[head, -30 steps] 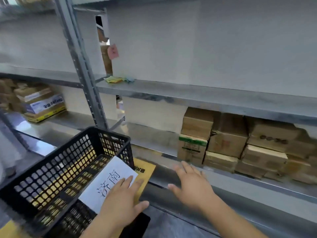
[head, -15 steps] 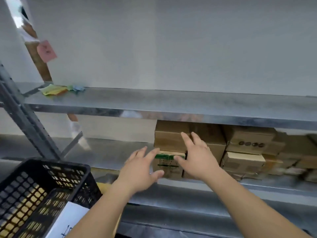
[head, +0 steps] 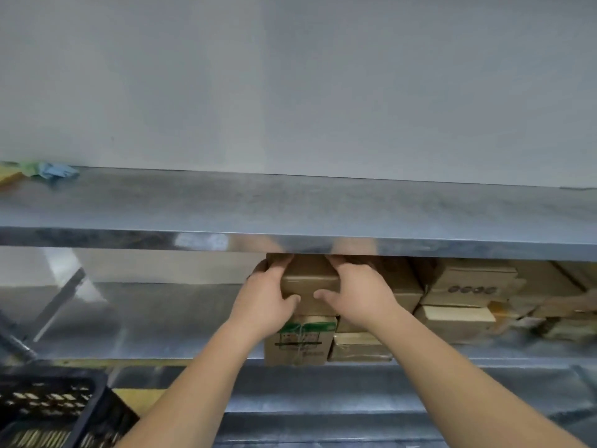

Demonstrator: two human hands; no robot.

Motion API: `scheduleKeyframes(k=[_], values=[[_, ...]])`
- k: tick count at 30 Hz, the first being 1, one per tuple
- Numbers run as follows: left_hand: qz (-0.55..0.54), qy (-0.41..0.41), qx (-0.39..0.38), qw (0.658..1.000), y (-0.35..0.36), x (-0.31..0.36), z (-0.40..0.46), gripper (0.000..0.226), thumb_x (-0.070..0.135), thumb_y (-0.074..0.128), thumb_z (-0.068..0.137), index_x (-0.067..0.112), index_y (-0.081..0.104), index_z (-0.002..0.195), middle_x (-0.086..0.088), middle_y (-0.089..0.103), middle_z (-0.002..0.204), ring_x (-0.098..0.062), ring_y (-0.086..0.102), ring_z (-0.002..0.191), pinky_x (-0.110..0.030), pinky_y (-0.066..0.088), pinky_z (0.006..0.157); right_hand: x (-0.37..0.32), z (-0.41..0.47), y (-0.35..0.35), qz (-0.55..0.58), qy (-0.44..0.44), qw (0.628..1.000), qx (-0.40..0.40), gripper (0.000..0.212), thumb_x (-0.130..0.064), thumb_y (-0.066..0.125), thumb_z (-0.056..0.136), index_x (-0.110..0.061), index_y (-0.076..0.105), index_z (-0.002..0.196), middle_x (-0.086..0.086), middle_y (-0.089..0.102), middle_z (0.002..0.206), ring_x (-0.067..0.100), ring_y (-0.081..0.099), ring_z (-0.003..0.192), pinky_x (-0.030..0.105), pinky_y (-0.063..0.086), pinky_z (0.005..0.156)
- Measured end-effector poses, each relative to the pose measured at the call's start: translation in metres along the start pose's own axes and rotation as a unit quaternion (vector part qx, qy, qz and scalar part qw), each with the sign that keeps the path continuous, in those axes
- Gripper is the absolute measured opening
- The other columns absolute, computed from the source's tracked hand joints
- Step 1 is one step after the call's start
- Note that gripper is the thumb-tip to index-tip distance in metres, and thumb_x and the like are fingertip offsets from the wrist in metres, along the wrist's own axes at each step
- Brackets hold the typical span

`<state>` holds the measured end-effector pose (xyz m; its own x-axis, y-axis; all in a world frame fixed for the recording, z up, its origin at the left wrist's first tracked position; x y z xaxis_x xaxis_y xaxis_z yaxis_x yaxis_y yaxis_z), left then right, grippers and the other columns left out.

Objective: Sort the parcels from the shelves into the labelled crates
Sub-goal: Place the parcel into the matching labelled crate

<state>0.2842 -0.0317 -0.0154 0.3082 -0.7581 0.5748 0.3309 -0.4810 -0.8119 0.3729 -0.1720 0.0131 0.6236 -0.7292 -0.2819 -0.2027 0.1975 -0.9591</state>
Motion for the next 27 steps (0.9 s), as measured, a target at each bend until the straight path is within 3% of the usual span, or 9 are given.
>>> scheduleKeyframes(k=[4, 7, 9, 14, 16, 19, 23, 25, 27], values=[[-0.102, -0.016, 0.064, 0.993, -0.015, 0.0, -0.032, 0.045, 0.072, 0.049, 0.086, 0.048, 0.055, 0.122, 0.013, 0.055, 0.114, 0.002, 0.052, 0.103, -0.026, 0.046, 0.085, 0.006, -0.028, -0.015, 0.122, -0.04, 0.99, 0.064, 0.066, -0.068, 0.057, 0.086, -0.038, 0.051, 0.145, -0.013, 0.064, 0.124, 0.018, 0.054, 0.118, 0.035, 0.048, 0.099], [-0.114, -0.028, 0.092, 0.989, -0.023, 0.012, -0.07, 0.019, 0.063, 0.046, 0.092, 0.05, 0.055, 0.101, 0.014, 0.058, 0.108, 0.009, 0.046, 0.105, -0.019, 0.041, 0.078, 0.009, -0.047, -0.022, 0.236, -0.066, 0.965, 0.096, 0.031, -0.058, 0.061, 0.089, -0.041, 0.066, 0.115, -0.024, 0.063, 0.114, -0.001, 0.058, 0.102, 0.029, 0.051, 0.091], [-0.105, -0.081, 0.109, 0.985, -0.027, 0.016, -0.096, 0.014, 0.051, 0.059, 0.091, 0.048, 0.049, 0.101, 0.011, 0.054, 0.108, 0.007, 0.048, 0.096, -0.013, 0.038, 0.073, 0.011, -0.054, -0.017, 0.287, -0.055, 0.953, 0.081, 0.032, -0.05, 0.072, 0.085, -0.043, 0.054, 0.11, -0.017, 0.058, 0.106, 0.001, 0.058, 0.088, 0.028, 0.052, 0.078], [-0.147, -0.259, 0.116, 0.948, -0.032, 0.013, -0.173, 0.128, 0.041, 0.094, 0.05, 0.064, 0.004, 0.138, 0.007, 0.068, 0.102, -0.011, 0.068, 0.089, -0.036, 0.057, 0.08, -0.001, -0.079, 0.009, 0.351, -0.085, 0.926, -0.105, 0.13, -0.031, 0.089, 0.068, -0.066, -0.011, 0.142, -0.002, 0.055, 0.097, 0.012, 0.06, 0.078, 0.029, 0.052, 0.074], [-0.12, -0.305, 0.097, 0.94, -0.028, 0.02, -0.202, 0.158, 0.039, 0.097, 0.041, 0.067, -0.022, 0.14, 0.013, 0.069, 0.104, -0.01, 0.069, 0.093, -0.036, 0.056, 0.082, -0.008, -0.09, 0.015, 0.328, -0.121, 0.926, -0.145, 0.141, -0.037, 0.092, 0.064, -0.07, -0.022, 0.139, 0.0, 0.058, 0.092, 0.012, 0.061, 0.078, 0.031, 0.051, 0.075], [-0.105, -0.338, 0.117, 0.928, -0.023, 0.03, -0.239, 0.165, 0.034, 0.098, 0.04, 0.07, -0.034, 0.133, 0.023, 0.059, 0.124, -0.007, 0.064, 0.106, -0.032, 0.054, 0.09, -0.02, -0.104, 0.031, 0.329, -0.165, 0.908, -0.199, 0.145, -0.048, 0.093, 0.059, -0.07, -0.025, 0.139, -0.011, 0.066, 0.091, 0.007, 0.066, 0.084, 0.035, 0.054, 0.084], [-0.138, -0.341, 0.164, 0.915, -0.024, 0.044, -0.291, 0.147, 0.03, 0.098, 0.049, 0.073, -0.007, 0.141, 0.034, 0.061, 0.106, 0.001, 0.065, 0.095, -0.021, 0.054, 0.083, -0.049, -0.136, 0.045, 0.332, -0.26, 0.867, -0.265, 0.139, -0.057, 0.092, 0.05, -0.073, -0.01, 0.144, -0.024, 0.058, 0.139, 0.007, 0.057, 0.126, 0.041, 0.046, 0.109], [-0.166, -0.334, 0.201, 0.906, -0.029, 0.054, -0.318, 0.125, 0.031, 0.097, 0.057, 0.074, 0.012, 0.138, 0.023, 0.061, 0.084, -0.006, 0.069, 0.078, -0.02, 0.054, 0.07, -0.06, -0.151, 0.048, 0.379, -0.294, 0.831, -0.281, 0.131, -0.049, 0.095, 0.052, -0.075, 0.004, 0.143, -0.027, 0.051, 0.144, 0.004, 0.055, 0.129, 0.043, 0.047, 0.109], [-0.195, -0.341, 0.244, 0.887, -0.033, 0.057, -0.346, 0.1, 0.049, 0.092, 0.058, 0.069, 0.027, 0.131, 0.004, 0.058, 0.087, -0.021, 0.07, 0.077, -0.031, 0.059, 0.074, -0.07, -0.169, 0.053, 0.413, -0.307, 0.797, -0.316, 0.114, -0.054, 0.094, 0.056, -0.077, 0.015, 0.135, -0.023, 0.054, 0.138, 0.004, 0.061, 0.117, 0.042, 0.054, 0.099]])
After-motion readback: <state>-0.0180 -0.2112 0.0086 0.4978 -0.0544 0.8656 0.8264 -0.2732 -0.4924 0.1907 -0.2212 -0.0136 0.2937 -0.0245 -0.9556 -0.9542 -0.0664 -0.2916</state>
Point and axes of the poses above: each hand's wrist, its own z-axis towards the middle knuckle, its own y-axis out of the palm, x = y × z, the point moved 10 cm from there along z, towards the middle knuckle
